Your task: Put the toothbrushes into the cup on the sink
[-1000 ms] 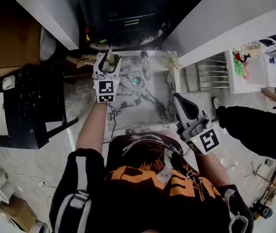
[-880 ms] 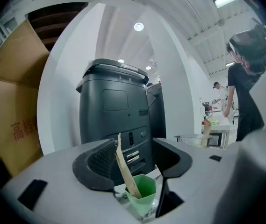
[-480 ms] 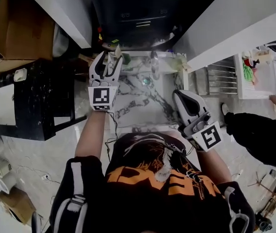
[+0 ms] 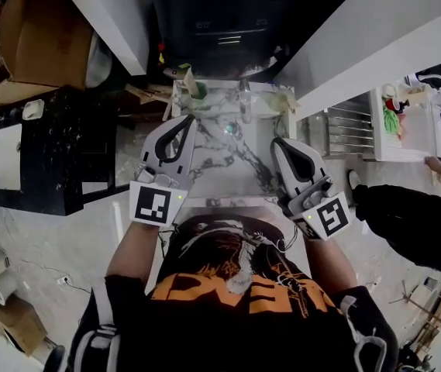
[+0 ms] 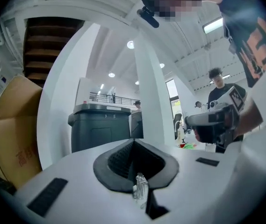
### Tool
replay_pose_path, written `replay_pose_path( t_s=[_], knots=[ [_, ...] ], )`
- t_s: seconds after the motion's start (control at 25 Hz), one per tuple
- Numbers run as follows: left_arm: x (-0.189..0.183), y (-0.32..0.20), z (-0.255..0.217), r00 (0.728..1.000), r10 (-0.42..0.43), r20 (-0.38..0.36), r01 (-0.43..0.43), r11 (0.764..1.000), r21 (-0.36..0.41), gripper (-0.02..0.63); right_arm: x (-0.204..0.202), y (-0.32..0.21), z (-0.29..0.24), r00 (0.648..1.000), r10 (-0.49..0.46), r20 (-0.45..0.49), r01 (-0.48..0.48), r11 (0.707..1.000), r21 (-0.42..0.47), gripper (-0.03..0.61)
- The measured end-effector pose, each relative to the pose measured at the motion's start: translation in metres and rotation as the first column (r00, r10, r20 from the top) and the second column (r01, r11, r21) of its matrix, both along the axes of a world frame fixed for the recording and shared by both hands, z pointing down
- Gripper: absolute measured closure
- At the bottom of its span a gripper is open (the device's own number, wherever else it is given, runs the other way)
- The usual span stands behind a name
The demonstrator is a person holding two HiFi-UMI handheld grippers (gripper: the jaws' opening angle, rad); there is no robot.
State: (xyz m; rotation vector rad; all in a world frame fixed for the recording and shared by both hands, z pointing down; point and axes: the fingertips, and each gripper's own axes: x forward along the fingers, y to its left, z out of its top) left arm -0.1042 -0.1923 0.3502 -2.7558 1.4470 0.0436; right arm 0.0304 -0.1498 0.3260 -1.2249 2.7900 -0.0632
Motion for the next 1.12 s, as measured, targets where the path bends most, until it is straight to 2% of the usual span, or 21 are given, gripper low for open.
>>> replay_pose_path(
  t_s=[0.2, 0.4, 0.56, 0.76, 0.96, 1.12],
  knots=[
    [0.005, 0.033, -0.009, 0.996, 0.053, -0.065, -0.059, 0.994, -0.092, 0.591, -0.01, 0.02, -0.004, 1.0, 0.017, -0.012, -0.017, 1.0, -0.003, 0.565],
    [0.02, 0.06, -0.028, 0.991, 0.105, -0.088, -0.112, 0.99, -0.085, 0.591, -0.015, 0.039, -0.012, 1.0, 0.02, -0.019, -0.02, 1.0, -0.002, 0.565],
    [0.036, 0.075, -0.041, 0.989, 0.127, -0.077, -0.132, 0.989, -0.067, 0.591, -0.01, 0.048, -0.022, 1.0, 0.009, 0.003, -0.009, 1.0, 0.008, 0.565],
    [0.06, 0.09, -0.048, 0.993, 0.11, -0.053, -0.114, 0.991, -0.076, 0.591, 0.008, 0.06, -0.034, 1.0, -0.015, 0.027, 0.014, 0.999, 0.033, 0.565],
    [0.099, 0.11, -0.059, 0.998, 0.045, -0.039, -0.048, 0.997, -0.067, 0.591, 0.038, 0.082, -0.039, 0.998, -0.065, 0.023, 0.063, 0.997, 0.049, 0.565],
    [0.126, 0.13, -0.057, 1.0, 0.01, -0.007, -0.01, 0.996, -0.094, 0.591, 0.065, 0.105, -0.039, 0.995, -0.088, 0.038, 0.087, 0.995, 0.041, 0.565]
  ],
)
